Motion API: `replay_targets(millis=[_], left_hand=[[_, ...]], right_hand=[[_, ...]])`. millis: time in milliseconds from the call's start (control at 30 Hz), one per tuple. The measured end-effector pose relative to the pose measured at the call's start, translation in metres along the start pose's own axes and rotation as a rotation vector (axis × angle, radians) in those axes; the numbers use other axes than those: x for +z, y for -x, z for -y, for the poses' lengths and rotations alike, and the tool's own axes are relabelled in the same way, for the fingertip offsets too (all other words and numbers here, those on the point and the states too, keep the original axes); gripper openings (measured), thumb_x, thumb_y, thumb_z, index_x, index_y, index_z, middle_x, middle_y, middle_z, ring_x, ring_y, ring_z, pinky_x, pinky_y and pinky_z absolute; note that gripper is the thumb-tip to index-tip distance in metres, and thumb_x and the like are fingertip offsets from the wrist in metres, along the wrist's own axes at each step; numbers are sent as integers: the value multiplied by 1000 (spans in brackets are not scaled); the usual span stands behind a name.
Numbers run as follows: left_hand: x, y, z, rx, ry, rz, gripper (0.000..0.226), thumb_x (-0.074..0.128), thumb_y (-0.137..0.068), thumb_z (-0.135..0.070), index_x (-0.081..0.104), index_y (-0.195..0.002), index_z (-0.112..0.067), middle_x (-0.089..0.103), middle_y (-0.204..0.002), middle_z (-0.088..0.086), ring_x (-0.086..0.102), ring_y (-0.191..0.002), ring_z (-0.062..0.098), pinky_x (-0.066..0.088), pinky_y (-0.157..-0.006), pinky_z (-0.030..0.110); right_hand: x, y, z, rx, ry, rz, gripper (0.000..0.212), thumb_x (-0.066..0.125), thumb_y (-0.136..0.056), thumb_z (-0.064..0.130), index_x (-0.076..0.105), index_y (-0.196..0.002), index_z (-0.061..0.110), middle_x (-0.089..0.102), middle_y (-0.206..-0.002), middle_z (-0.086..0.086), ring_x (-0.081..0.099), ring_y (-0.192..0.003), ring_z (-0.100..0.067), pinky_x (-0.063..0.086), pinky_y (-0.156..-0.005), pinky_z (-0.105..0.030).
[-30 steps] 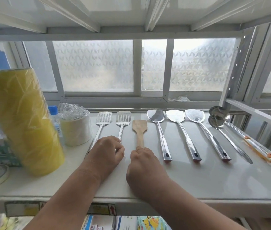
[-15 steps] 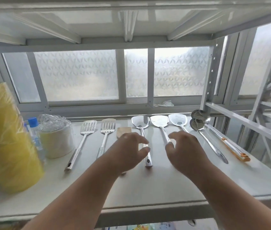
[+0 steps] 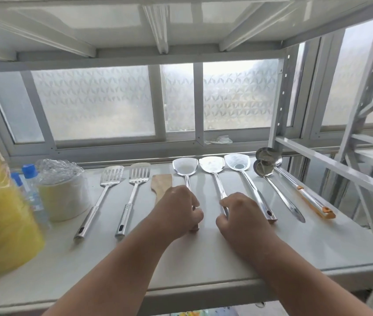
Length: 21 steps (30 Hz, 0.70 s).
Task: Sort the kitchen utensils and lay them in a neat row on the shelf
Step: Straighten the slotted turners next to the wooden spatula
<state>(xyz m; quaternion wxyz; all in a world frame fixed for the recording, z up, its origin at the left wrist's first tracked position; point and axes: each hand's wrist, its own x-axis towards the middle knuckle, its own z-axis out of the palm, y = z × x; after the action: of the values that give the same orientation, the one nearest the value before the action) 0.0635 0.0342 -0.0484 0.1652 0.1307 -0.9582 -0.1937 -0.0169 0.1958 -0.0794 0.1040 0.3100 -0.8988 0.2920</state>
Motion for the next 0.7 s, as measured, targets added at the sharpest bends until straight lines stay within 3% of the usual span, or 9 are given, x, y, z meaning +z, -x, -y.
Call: replay_targets(millis=[100,200,267,433,700], left_hand=[[1,0,1,7,-15,-12,28,64,-82,-28,74,-77,-2,75,-92,15,68,-90,25,57,-82,43],[1,0,2,8,-24,-20,28,63,-80,-30,73,-76,-3,74,-90,16,65,-81,23,59,-82,46],[1,2,1,-3,-33,-17,22,63,-80,-30,65,-69,-11,67,-81,12,56,-74,19,59,-82,47],[0,4,-3,-41,21,-39,28,67,-85,-26,78,-87,-1,78,-92,11,71,-93,25,58,-83,41],[-1,4,-8,-37,27,-66,21,68,-88,-23,83,-82,-10,78,-85,2,72,-81,13,57,-80,27]], right_hand=[[2,-1,-2,-32,20,-7,8,58,-79,21,58,-75,14,59,-88,-3,55,-86,-24,47,-77,-30],[2,0,-2,-56,29,-21,17,59,-79,19,47,-67,15,54,-83,-3,51,-79,-24,43,-72,-30],[3,0,-2,-63,34,-27,20,60,-79,18,45,-66,15,54,-81,-3,49,-77,-23,39,-70,-29],[4,-2,-2,-63,24,-32,24,60,-79,16,41,-65,16,51,-81,-1,45,-76,-22,34,-69,-26],[5,-2,-2,-65,26,-48,18,59,-80,17,48,-67,13,54,-81,-3,47,-76,-22,36,-69,-27]])
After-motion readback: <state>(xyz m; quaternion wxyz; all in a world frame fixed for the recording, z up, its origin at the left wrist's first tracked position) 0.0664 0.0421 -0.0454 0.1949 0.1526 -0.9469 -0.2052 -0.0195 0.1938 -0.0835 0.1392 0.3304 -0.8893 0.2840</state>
